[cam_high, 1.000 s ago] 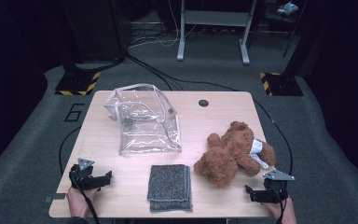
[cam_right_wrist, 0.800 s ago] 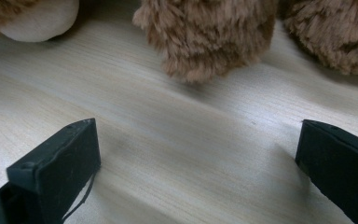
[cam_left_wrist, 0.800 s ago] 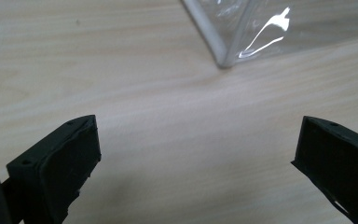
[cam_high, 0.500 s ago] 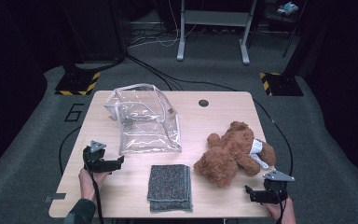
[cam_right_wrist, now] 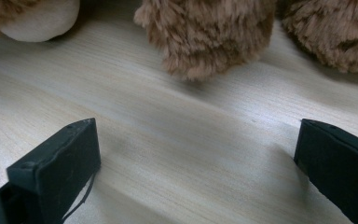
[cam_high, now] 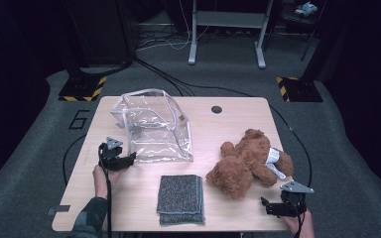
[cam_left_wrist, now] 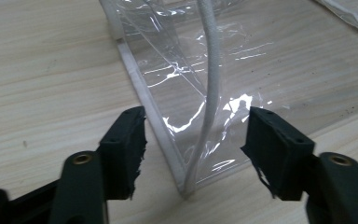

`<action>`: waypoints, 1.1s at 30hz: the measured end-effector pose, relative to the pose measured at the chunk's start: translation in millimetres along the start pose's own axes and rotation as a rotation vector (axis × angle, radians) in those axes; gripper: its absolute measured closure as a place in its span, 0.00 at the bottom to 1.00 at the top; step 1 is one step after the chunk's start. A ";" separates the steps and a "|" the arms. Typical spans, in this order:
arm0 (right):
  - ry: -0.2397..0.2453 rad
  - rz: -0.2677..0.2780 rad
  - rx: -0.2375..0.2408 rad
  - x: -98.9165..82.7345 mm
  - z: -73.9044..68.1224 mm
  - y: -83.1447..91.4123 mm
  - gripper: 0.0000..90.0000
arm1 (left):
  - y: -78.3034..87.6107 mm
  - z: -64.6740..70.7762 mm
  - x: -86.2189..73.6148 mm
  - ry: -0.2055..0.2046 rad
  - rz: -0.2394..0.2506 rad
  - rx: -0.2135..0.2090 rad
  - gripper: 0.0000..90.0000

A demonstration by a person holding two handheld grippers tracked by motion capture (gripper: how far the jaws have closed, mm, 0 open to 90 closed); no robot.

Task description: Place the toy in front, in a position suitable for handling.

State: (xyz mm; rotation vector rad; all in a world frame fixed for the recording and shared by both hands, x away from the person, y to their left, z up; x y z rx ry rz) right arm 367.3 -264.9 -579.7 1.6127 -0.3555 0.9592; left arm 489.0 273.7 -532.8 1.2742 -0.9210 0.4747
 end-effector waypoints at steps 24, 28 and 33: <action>-0.007 0.003 -0.002 -0.8 0.4 1.1 0.00 | -4.7 -4.4 3.2 -0.001 0.041 0.028 0.96; -0.014 0.000 -0.002 -0.9 0.0 1.4 0.00 | -3.0 -10.9 3.9 0.002 0.036 0.047 0.96; -0.012 0.001 -0.002 -0.8 0.3 1.3 0.00 | -2.0 -19.1 2.9 0.033 0.033 0.064 0.96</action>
Point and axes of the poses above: each handheld gripper's, and its own axes: y roughly backward along the jaws, x roughly out of its top, z roughly to its right, the point moved 7 cm from there along -y, roughly forward along the jaws, and after that the axes turned 2 degrees about z, right-handed, at the moved point
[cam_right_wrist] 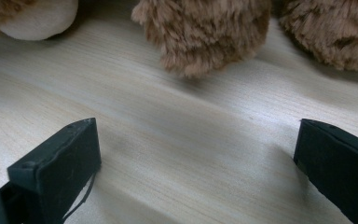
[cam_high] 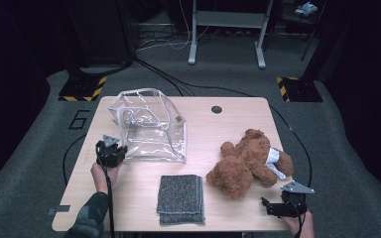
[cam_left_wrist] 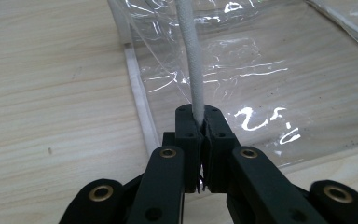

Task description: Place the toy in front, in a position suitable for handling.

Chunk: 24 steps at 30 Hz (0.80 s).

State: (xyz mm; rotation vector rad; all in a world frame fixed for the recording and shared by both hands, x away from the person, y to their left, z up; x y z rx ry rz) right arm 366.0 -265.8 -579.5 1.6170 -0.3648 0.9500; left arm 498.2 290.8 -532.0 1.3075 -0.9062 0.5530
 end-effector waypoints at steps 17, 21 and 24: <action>-0.004 0.001 -0.004 0.1 0.4 -0.1 0.00 | 8.3 -29.2 -4.6 0.008 -0.006 0.070 0.96; -0.002 0.002 -0.005 0.1 0.6 -0.1 0.00 | 10.3 -35.0 -5.9 0.014 -0.010 0.083 0.96; -0.002 0.002 -0.005 0.1 0.8 -0.1 0.00 | 12.8 -42.6 -7.4 0.026 -0.008 0.105 0.96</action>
Point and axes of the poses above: each handheld gripper's, and its own axes: y roughly backward along the jaws, x roughly out of its top, z roughly to its right, the point moved 7 cm from there along -y, roughly forward along the jaws, and after that the axes turned 2 degrees about z, right-handed, at the moved point
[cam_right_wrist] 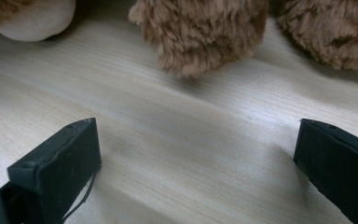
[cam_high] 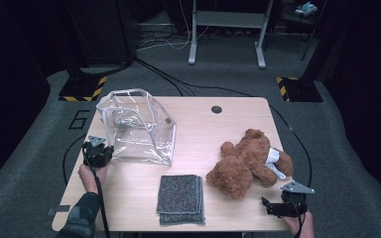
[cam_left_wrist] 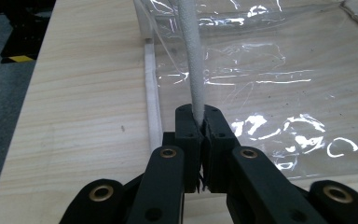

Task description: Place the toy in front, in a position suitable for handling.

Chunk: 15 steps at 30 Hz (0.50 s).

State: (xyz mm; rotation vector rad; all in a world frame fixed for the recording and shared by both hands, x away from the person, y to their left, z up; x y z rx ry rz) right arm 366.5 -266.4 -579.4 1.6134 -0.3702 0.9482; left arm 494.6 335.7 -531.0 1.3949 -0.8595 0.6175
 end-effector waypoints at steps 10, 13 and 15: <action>-0.001 0.001 -0.001 0.0 0.0 0.0 0.00 | 6.2 -20.2 -4.5 0.028 -0.009 0.075 0.96; -0.001 0.000 -0.001 -0.1 0.0 0.1 0.00 | 8.9 -26.7 -7.1 0.049 -0.015 0.100 0.96; -0.002 -0.001 -0.003 -0.2 0.1 0.0 0.00 | 11.4 -30.5 -9.0 0.063 -0.019 0.120 0.96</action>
Point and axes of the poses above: each handheld gripper's, and its own axes: y roughly backward along the jaws, x roughly out of its top, z roughly to its right, the point moved 7 cm from there along -y, roughly forward along the jaws, and after that the axes turned 2 degrees about z, right-handed, at the moved point
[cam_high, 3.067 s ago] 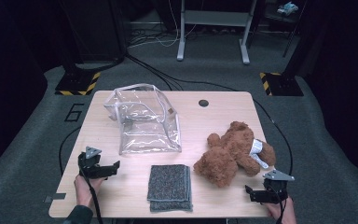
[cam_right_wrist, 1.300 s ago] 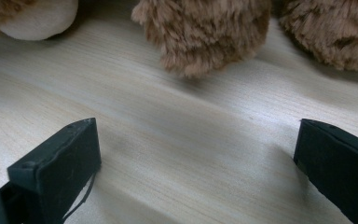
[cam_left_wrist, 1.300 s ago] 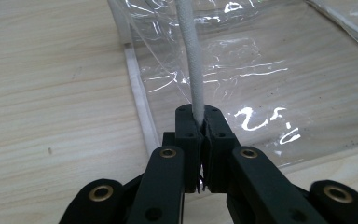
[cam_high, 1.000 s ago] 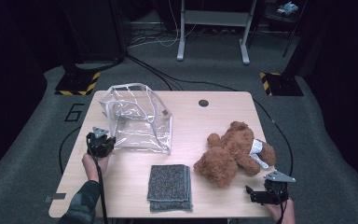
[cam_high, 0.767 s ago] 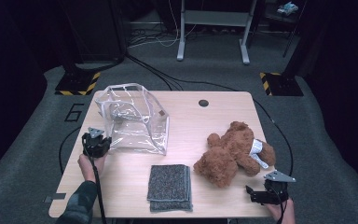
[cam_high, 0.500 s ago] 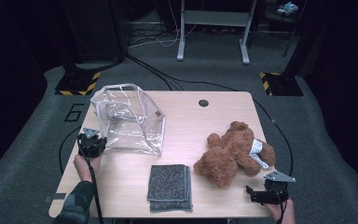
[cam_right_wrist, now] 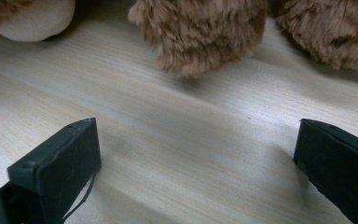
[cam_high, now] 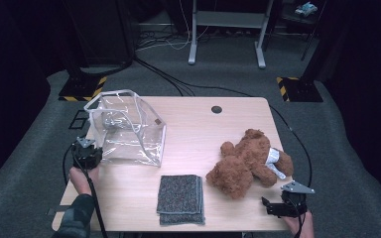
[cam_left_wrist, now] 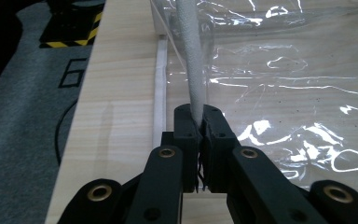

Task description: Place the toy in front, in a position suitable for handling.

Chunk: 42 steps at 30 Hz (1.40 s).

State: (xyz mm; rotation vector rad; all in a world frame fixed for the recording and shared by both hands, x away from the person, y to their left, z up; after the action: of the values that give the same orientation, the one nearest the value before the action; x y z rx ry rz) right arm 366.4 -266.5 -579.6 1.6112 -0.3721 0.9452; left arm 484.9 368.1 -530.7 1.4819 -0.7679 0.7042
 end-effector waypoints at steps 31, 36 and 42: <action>0.000 0.001 -0.001 0.0 0.2 0.0 0.00 | 47.5 104.6 -6.5 -0.030 0.072 -0.232 0.23; 0.003 0.002 0.000 0.0 0.4 -0.1 0.00 | 46.7 125.4 2.4 -0.042 0.088 -0.263 0.23; 0.007 0.003 -0.001 -0.1 0.7 -0.1 0.00 | 41.8 138.4 11.6 -0.051 0.103 -0.260 0.41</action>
State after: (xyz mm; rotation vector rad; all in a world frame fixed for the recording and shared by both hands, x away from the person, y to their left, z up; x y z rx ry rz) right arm 366.7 -267.2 -579.7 1.6066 -0.3701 0.9519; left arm 455.6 228.6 -503.8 1.2343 -0.9436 0.6196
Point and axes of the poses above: each handheld gripper's, and its own axes: y roughly backward along the jaws, x roughly out of its top, z roughly to its right, the point moved 7 cm from there along -y, roughly forward along the jaws, and after that the axes turned 2 degrees about z, right-handed, at the moved point
